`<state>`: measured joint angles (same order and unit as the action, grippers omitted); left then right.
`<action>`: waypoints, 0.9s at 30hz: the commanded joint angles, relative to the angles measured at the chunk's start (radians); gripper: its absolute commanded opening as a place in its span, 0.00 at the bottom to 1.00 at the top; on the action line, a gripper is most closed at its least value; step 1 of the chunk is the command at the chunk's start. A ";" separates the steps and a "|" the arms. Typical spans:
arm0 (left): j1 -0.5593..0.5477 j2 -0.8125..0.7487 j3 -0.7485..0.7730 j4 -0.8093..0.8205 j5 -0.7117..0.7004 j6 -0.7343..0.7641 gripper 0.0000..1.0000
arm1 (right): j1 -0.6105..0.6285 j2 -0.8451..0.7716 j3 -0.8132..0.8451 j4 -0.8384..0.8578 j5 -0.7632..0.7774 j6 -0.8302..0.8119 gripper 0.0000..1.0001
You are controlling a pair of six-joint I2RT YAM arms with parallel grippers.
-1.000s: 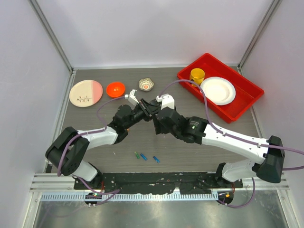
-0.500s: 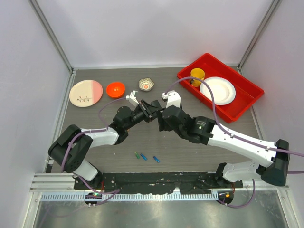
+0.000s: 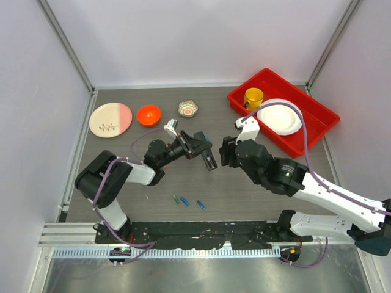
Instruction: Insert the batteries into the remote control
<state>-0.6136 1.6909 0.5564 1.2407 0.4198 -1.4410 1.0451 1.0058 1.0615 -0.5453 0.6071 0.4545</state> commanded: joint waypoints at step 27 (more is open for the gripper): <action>-0.037 0.041 0.503 -1.477 -0.410 0.766 0.00 | -0.002 -0.196 -0.281 0.042 0.175 0.050 0.59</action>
<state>-0.6296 1.6691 0.9562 0.0277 0.1772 -0.7742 1.0451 0.8459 0.8040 -0.5308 0.7330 0.4755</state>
